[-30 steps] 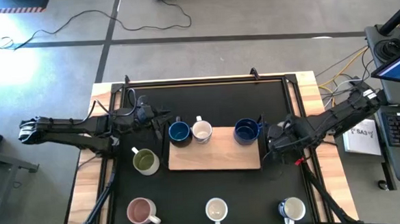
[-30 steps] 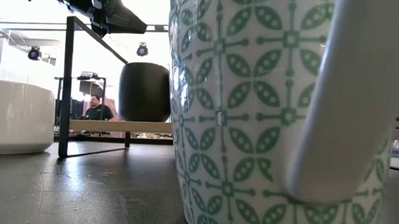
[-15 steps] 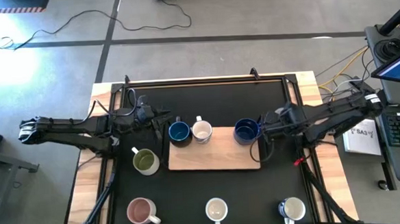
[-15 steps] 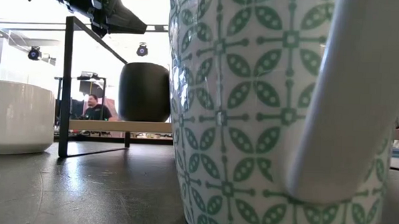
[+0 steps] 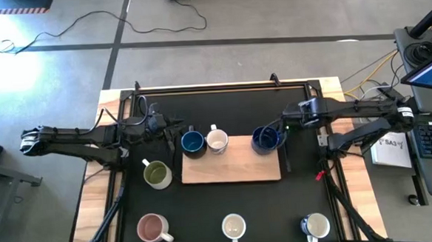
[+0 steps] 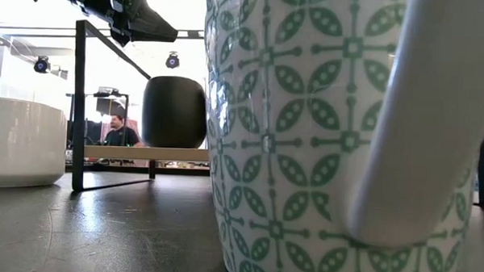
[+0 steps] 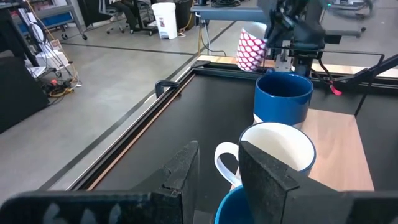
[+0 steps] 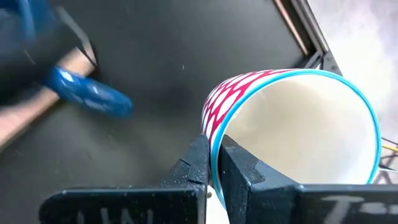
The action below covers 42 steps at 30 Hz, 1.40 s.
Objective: Place coffee mugs
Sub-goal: Put the red patterned mug on the shelf
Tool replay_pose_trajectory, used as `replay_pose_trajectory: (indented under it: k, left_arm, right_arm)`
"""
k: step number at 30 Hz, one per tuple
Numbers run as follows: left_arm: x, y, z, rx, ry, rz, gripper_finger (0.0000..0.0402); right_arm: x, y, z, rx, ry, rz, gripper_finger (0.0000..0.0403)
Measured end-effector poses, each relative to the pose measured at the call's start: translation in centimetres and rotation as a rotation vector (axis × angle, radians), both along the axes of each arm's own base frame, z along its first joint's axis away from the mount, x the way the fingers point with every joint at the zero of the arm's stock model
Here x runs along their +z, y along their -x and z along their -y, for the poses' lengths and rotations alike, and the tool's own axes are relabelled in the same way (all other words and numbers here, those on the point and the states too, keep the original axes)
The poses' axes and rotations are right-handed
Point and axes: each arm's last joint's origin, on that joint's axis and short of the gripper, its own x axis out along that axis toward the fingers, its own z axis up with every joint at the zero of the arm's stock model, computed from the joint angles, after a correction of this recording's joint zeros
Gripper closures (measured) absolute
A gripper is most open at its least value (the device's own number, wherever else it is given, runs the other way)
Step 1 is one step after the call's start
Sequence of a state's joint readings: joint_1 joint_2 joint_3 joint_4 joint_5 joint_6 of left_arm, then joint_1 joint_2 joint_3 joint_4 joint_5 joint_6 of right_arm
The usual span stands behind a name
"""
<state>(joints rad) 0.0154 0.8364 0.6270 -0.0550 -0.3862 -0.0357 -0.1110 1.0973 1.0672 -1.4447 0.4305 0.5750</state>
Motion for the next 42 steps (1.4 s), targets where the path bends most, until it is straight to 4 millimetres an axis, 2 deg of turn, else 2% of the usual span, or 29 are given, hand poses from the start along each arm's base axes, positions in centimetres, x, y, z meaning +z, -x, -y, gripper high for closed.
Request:
replay_pose_trajectory:
  k: [9,15,19,26,30,37,42]
  left_arm:
    - [-0.1,0.0,0.0,0.000,0.000,-0.015,0.0306]
    - [-0.1,0.0,0.0,0.000,0.000,-0.015,0.0306]
    - [-0.1,0.0,0.0,0.000,0.002,-0.014,0.0306]
    - [-0.1,0.0,0.0,0.000,0.003,-0.012,0.0306]
    - [-0.1,0.0,0.0,0.001,0.008,-0.011,0.0306]
    - [-0.1,0.0,0.0,0.000,0.009,-0.011,0.0306]
    - [-0.2,0.0,0.0,0.000,0.009,-0.012,0.0306]
  right_arm:
    - [5.0,-1.6,2.1,0.062,0.085,0.229,0.0390]
    - [6.6,-4.2,4.1,0.145,0.140,0.318,0.0390]
    - [6.3,-6.5,4.9,0.242,0.103,0.298,0.0390]
    - [4.2,-10.6,6.0,0.376,0.044,0.168,0.0390]
    - [3.6,-12.4,6.2,0.475,-0.063,0.179,0.0390]
    - [2.8,-14.6,5.7,0.620,-0.175,0.182,0.0390]
    - [2.6,-15.5,4.3,0.719,-0.219,0.190,0.0390]
